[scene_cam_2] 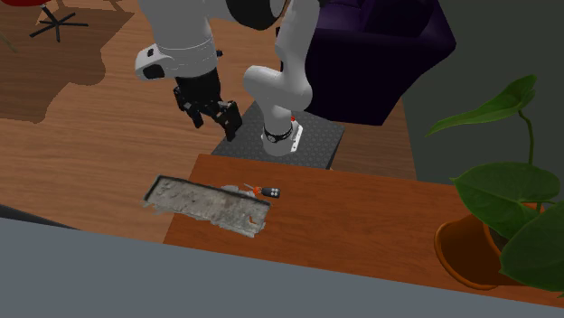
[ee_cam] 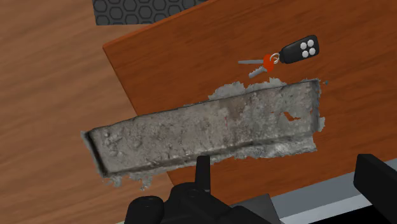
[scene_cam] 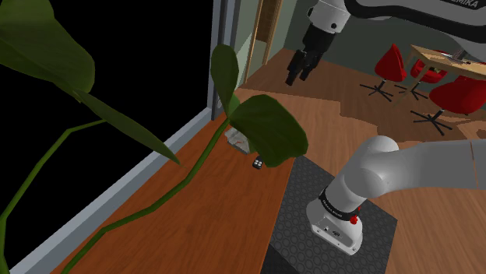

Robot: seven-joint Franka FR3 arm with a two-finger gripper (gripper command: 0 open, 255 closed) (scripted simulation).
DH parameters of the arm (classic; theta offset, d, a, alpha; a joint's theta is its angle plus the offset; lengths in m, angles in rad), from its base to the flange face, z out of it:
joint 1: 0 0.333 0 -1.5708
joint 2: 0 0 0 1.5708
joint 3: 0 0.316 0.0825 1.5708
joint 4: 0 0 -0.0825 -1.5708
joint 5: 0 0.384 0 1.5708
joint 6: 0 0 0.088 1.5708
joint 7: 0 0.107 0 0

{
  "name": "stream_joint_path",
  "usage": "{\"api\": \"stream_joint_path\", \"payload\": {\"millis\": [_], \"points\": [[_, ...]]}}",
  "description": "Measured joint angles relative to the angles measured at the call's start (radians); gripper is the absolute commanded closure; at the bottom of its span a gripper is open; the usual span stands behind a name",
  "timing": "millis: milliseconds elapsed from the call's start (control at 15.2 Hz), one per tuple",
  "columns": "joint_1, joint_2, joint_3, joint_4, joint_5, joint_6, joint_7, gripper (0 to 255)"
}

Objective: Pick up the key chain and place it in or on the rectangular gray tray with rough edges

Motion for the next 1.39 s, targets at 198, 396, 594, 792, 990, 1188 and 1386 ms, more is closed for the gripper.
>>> {"api": "stream_joint_path", "payload": {"millis": [198,396,594,792,990,1188,1386], "points": [[0.001,-0.01,0.02,-0.037,0.01,0.023,0.027,0],[0.003,-0.038,0.061,-0.134,0.031,0.082,0.081,0],[0.01,-0.052,0.112,-0.221,0.06,0.144,0.145,0],[0.024,-0.058,0.171,-0.308,0.098,0.215,0.214,0],[0.039,-0.043,0.229,-0.369,0.137,0.279,0.281,0],[0.058,-0.007,0.294,-0.431,0.181,0.365,0.35,0],[0.08,0.048,0.363,-0.49,0.23,0.465,0.419,0]]}}
